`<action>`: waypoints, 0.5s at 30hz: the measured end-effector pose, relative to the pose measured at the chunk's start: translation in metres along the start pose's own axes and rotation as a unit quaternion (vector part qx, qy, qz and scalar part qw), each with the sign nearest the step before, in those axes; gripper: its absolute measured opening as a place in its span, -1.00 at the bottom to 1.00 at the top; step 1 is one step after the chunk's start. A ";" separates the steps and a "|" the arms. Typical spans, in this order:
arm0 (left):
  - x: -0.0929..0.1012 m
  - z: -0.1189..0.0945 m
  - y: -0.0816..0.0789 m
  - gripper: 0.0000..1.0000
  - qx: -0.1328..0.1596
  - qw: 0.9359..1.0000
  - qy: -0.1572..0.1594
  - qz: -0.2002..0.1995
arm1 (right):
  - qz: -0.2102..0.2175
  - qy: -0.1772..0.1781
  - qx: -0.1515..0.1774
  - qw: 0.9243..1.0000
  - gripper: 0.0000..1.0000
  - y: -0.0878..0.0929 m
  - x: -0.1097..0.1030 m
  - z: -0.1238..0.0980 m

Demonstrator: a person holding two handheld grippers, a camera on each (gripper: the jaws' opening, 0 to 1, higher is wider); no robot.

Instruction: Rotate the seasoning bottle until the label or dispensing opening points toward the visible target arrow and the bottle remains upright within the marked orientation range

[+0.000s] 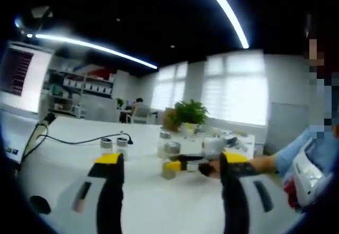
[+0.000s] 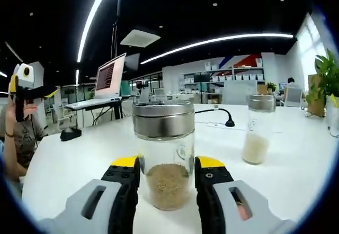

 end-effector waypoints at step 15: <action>0.009 0.008 0.004 0.70 -0.028 0.999 0.008 0.027 | -0.078 -0.274 0.005 0.958 0.21 -0.025 0.033 0.010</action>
Point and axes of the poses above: the point that each gripper's makers call its tool centre point, and the gripper's own axes: z roughly forward along the fingers, x roughly to its right, y roughly out of its underside, the point moved 8 cm from there along -z, roughly backward along the fingers, and after that the axes turned 3 degrees about x, right-handed, at the moved point
